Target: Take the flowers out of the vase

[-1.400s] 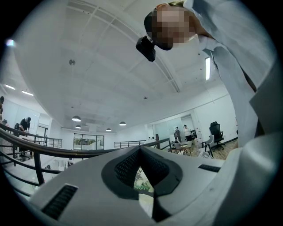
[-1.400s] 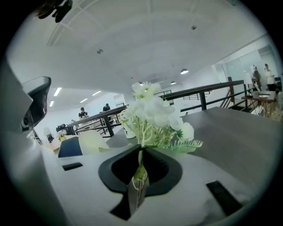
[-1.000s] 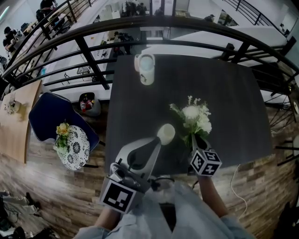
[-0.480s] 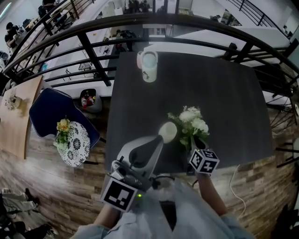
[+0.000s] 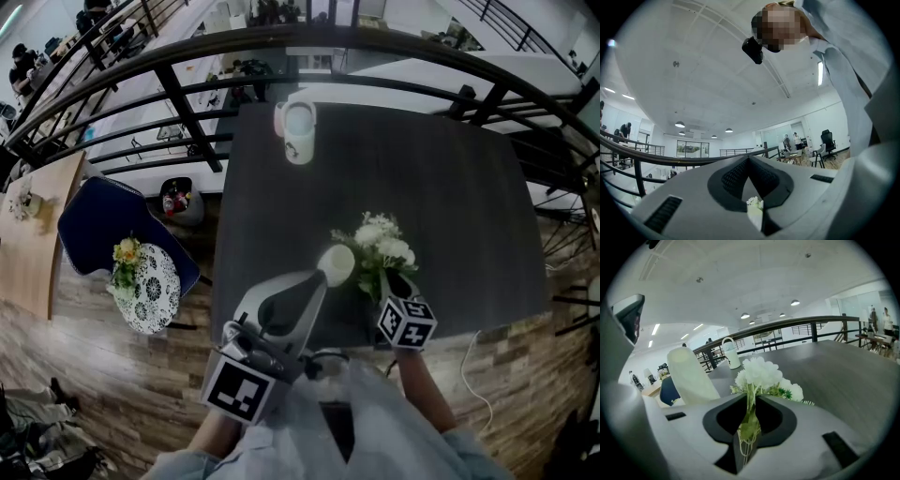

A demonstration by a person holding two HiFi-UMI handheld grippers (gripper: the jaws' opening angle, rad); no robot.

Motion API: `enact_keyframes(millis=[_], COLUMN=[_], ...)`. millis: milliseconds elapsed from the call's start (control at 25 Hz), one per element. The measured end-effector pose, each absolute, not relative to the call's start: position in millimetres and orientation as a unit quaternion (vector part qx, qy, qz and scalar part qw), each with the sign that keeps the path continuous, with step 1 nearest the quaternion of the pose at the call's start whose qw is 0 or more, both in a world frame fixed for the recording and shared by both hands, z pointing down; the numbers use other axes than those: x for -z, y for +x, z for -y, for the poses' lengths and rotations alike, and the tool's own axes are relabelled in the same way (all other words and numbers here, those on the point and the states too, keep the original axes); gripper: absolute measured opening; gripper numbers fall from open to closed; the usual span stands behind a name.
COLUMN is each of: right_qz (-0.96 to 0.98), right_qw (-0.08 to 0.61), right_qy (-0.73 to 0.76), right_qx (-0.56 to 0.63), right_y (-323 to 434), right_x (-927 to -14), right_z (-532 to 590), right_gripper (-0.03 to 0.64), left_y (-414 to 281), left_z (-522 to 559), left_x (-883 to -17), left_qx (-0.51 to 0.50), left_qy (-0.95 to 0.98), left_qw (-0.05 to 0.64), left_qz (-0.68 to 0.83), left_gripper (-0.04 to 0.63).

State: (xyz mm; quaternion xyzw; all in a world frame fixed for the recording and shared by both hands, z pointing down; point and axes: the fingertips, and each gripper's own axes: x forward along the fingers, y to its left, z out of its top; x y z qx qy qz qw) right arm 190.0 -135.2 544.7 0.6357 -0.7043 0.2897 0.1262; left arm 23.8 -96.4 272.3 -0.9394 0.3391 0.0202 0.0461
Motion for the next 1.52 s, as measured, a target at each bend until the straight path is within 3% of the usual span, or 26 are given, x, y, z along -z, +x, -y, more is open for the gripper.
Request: enact_keyframes(millis=[320,1160,1520], right_qz=[0.723,0.795,0.809], right_qw=[0.120,0.023,0.014], right_qy=[0.635,0.596,0.586], right_qx=[-0.244,-0.113,-0.043], right_y=[184,134,121], right_x=[-516,-364,-317], right_z=[140,144,134], right_gripper=[0.061,-0.002,-0.003], left_y=[25,17,15], left_z=[98,105,104], left_x=[-273,-270,-266], left_qx=[-0.020,-0.028,-0.031], left_qy=[-0.940,-0.938,-0.937], left_qw=[0.047,0.049,0.054], left_qz=[-0.337,-0.343,-0.343], left_gripper=[-0.002,-0.002,-0.002])
